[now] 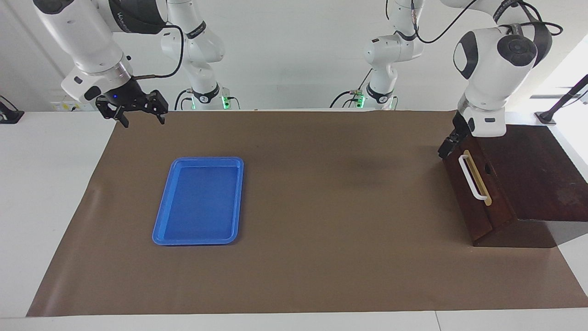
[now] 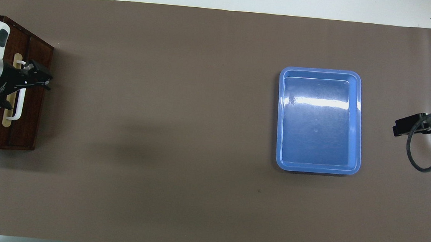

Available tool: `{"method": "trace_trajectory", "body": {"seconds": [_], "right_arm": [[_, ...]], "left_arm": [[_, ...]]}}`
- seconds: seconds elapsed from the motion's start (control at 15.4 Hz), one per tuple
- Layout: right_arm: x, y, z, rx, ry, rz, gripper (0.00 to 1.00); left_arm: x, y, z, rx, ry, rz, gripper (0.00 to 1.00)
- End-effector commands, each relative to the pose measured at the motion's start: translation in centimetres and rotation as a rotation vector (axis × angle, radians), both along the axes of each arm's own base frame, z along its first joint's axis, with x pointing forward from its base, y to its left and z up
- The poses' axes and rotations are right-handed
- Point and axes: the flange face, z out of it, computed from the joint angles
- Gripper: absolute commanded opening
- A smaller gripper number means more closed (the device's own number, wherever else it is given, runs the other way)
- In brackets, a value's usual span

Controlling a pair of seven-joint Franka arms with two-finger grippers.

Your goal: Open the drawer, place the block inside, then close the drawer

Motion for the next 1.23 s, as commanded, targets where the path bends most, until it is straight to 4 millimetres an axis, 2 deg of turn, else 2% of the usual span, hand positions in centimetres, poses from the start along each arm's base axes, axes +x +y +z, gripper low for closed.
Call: {"method": "trace_trajectory", "body": {"seconds": [0.0,0.19,0.32,0.65,0.84,0.97,1.17], "right_arm": [[-0.2,-0.5,0.2,-0.021,0.004,-0.014,1.00],[-0.2,-0.5,0.2,-0.021,0.004,-0.014,1.00],[-0.2,-0.5,0.3,-0.021,0.004,-0.017,1.00],[-0.3,-0.5,0.2,-0.021,0.005,-0.019,1.00],[-0.3,-0.5,0.2,-0.021,0.005,-0.021,1.00],[-0.3,-0.5,0.2,-0.021,0.007,-0.018,1.00],[-0.4,-0.5,0.1,-0.021,0.018,-0.016,1.00]], "left_arm": [[0.7,-1.9,0.7,-0.072,0.076,-0.163,1.00],[0.3,-1.9,1.9,-0.136,0.095,-0.257,1.00],[-0.8,-2.2,3.4,-0.135,0.078,-0.314,1.00],[-2.2,-2.8,3.7,-0.157,0.089,-0.403,1.00],[-3.2,-2.5,4.0,-0.157,0.102,-0.405,1.00],[-3.2,-2.4,3.6,-0.155,0.097,-0.402,1.00],[-3.5,-2.4,4.0,-0.153,0.084,-0.403,1.00]]}}
